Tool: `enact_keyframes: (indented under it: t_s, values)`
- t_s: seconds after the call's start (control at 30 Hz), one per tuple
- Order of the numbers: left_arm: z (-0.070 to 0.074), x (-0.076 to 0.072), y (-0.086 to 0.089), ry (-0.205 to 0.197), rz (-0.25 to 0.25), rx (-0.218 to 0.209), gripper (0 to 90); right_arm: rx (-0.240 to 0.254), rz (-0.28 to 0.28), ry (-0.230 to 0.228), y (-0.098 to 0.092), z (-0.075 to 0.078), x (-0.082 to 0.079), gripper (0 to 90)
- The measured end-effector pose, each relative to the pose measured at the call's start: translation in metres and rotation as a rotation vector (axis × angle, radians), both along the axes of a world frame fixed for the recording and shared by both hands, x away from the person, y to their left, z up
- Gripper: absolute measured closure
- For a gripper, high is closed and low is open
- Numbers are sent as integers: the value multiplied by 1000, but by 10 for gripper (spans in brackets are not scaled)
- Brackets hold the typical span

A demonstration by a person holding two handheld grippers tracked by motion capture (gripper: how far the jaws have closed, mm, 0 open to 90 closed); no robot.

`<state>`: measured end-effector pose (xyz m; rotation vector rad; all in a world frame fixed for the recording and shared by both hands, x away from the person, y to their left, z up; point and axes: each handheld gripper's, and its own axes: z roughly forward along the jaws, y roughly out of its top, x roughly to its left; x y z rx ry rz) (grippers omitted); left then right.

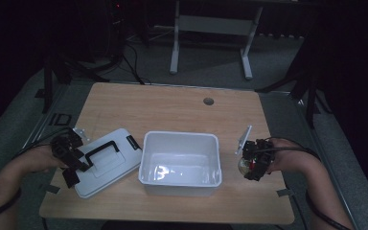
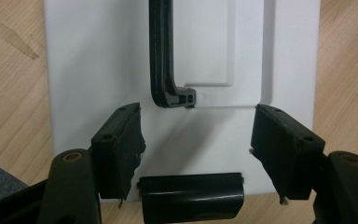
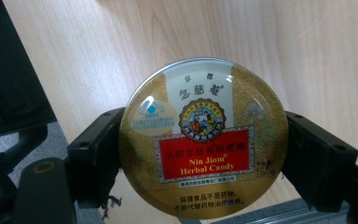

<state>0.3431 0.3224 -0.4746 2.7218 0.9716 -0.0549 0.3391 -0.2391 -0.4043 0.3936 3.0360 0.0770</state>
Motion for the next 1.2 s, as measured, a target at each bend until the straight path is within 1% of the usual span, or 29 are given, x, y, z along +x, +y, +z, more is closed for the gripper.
enact_keyframes:
  t_s: [0.13, 0.17, 0.2, 0.23, 0.3, 0.33, 0.43, 0.53, 0.6, 0.63, 0.77, 0.8, 0.83, 0.9, 1.0, 1.03, 1.2]
  values:
    - [1, 0, -1, -2, 1, 1, 332, 2, 25, -12, 11, 12, -1, 202]
    - [1, 0, -1, -2, 1, 1, 332, 2, 25, -12, 11, 12, -1, 202]
    - [1, 0, -1, -2, 1, 1, 332, 2, 33, -14, 14, 16, -1, 202]
    - [1, 0, -2, -3, -3, 3, 332, 4, 53, -24, 22, 24, -1, 202]
    - [1, 0, -1, -1, -2, 1, 332, 5, 57, -28, 26, 27, -1, 202]
    - [2, 0, -1, -4, -5, 3, 332, 4, 72, -32, 32, 32, -1, 201]
    - [2, -1, 0, -3, -4, 5, 332, 9, 93, -32, 41, 37, 0, 202]
    - [2, -1, 2, -1, 2, 3, 332, 3, 109, -41, 49, 40, 1, 202]
    - [2, -2, 3, -1, 1, 3, 332, 1, 106, -39, 52, 40, 0, 202]
    - [2, -2, 2, 0, 2, 4, 332, 7, 120, -45, 55, 40, 1, 202]
    - [1, -2, 2, 2, 1, 8, 332, 18, 138, -45, 63, 40, 2, 202]
    - [0, -2, 2, 5, 0, 12, 332, 21, 145, -44, 65, 40, 2, 202]
    - [0, -2, 2, 7, -1, 13, 332, 13, 160, -40, 72, 38, 2, 202]
    - [-1, -2, 1, 8, -3, 14, 332, 7, 165, -39, 77, 38, 3, 202]
    - [-2, -1, 1, 11, -4, 18, 332, 14, 179, -39, 82, 38, 3, 202]
    - [-3, -1, 1, 13, -4, 14, 332, 17, 190, -38, 88, 38, 4, 202]
    - [-1, -1, 1, 8, -5, 16, 332, 11, 210, -39, 99, 34, 7, 202]
